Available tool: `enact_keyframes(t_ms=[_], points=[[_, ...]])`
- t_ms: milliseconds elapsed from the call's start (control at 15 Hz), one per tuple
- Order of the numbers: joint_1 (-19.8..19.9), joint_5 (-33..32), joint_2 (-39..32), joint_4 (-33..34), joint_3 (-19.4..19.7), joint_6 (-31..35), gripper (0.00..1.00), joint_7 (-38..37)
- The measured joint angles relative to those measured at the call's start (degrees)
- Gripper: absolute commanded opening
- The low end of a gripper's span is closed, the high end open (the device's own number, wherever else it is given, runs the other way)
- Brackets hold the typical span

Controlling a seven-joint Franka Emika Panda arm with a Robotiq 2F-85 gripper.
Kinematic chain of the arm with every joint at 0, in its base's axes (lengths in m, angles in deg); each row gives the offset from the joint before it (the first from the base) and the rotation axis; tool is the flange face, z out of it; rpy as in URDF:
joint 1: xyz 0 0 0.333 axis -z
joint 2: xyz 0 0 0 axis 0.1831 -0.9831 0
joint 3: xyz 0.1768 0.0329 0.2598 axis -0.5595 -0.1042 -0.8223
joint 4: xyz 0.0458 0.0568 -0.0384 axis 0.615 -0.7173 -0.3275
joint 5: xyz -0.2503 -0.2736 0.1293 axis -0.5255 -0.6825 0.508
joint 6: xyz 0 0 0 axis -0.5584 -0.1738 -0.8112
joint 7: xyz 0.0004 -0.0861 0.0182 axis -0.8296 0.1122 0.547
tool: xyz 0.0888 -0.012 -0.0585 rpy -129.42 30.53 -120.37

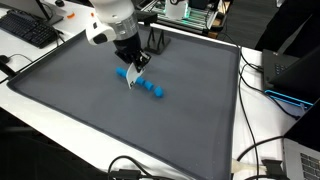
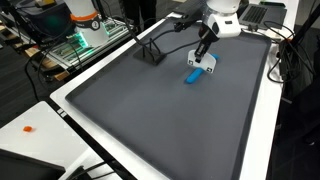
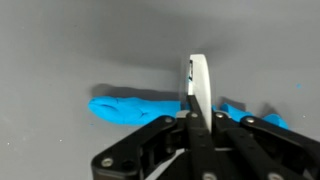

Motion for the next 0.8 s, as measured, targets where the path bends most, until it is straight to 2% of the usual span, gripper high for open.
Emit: enact_keyframes(t_ms=[800], points=[[1.6,-0.6,3.6,-0.5,1.1,0.0,0.01,0.4]])
